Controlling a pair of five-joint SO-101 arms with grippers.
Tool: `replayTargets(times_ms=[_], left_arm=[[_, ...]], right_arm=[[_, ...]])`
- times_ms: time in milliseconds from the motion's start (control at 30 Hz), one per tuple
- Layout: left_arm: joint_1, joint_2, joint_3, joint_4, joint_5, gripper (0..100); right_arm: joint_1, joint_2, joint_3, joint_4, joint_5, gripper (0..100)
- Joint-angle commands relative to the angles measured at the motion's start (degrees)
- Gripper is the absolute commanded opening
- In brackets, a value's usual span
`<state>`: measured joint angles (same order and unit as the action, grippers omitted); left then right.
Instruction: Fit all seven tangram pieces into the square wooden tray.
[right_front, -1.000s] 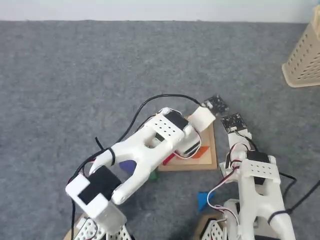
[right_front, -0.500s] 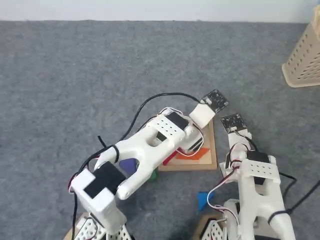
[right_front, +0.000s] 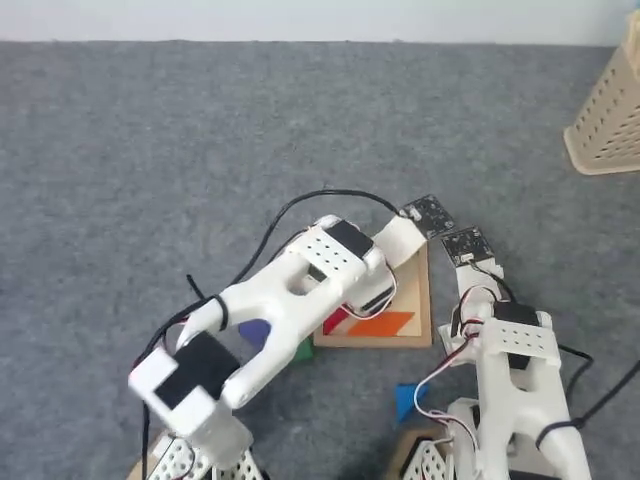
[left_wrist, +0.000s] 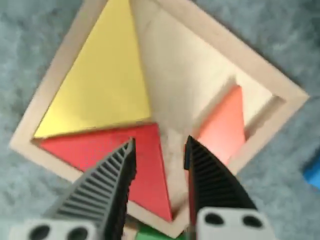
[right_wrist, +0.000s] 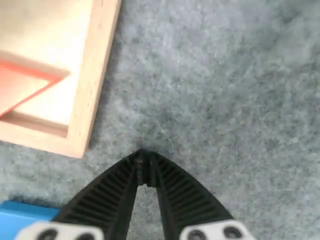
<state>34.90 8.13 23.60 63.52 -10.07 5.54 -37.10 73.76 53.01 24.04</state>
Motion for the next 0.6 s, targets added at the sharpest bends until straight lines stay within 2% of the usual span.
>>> replayTargets(times_ms=[0, 267, 367, 567], left_arm=[[-0.53, -10.02, -0.04, 0.79, -0.35, 13], [5.63, -20.22, 11.56, -8.26, -0.35, 16], [7.21, -18.81, 12.7, -10.99, -0.53, 20], [8.79, -10.2, 9.19, -11.43, -0.62, 20]], right_arm=[[-0.84, -1.1, 0.0, -1.01, -0.18, 0.6], [-0.84, -1.1, 0.0, -1.01, -0.18, 0.6], [-0.84, -1.1, 0.0, -1.01, -0.18, 0.6], [-0.84, -1.1, 0.0, -1.01, -0.18, 0.6]])
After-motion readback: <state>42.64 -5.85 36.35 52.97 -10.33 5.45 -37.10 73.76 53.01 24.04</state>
